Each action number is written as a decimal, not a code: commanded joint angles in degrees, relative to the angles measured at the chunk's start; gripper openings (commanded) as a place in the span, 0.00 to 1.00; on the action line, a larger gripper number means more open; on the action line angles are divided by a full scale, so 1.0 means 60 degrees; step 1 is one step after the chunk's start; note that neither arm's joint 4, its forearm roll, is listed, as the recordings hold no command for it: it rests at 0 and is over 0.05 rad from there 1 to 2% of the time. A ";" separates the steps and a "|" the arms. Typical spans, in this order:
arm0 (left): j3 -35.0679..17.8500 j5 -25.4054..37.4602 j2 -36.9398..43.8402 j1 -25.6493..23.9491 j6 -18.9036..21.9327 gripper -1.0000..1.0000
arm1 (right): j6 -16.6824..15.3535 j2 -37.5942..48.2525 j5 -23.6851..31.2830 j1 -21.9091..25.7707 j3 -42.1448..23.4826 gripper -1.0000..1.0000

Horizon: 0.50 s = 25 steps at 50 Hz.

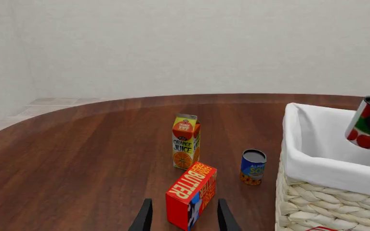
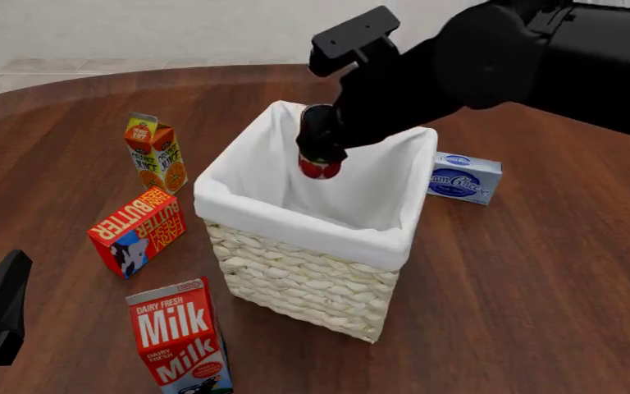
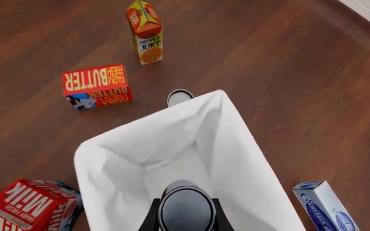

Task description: Pick up the tomato sauce, and put it in the basket.

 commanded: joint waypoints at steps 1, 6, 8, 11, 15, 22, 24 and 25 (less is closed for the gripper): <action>0.0000 0.0001 -0.0003 -0.0001 0.0003 1.00 | 0.0225 0.0117 -0.0037 -0.0026 0.0131 0.00; 0.0000 -0.0001 0.0002 -0.0001 0.0002 1.00 | 0.0261 0.0159 -0.0076 -0.0007 0.0266 0.00; 0.0000 -0.0004 0.0006 -0.0005 0.0001 1.00 | 0.0263 0.0178 -0.0073 -0.0021 0.0285 0.00; 0.0000 -0.0001 0.0002 -0.0001 0.0002 1.00 | 0.0262 0.0223 -0.0109 -0.0021 0.0335 0.00; 0.0000 0.0001 -0.0003 -0.0001 0.0001 1.00 | 0.0247 0.0315 -0.0101 0.0013 0.0353 0.00; 0.0000 0.0000 0.0000 0.0000 0.0000 1.00 | 0.0242 0.0412 -0.0092 -0.0007 0.0344 0.00; 0.0000 0.0000 -0.0001 -0.0002 -0.0001 1.00 | 0.0205 0.0472 -0.0065 -0.0059 0.0406 0.00; 0.0000 -0.0001 0.0002 -0.0001 0.0001 1.00 | 0.0222 0.0482 -0.0111 -0.0087 0.0374 0.00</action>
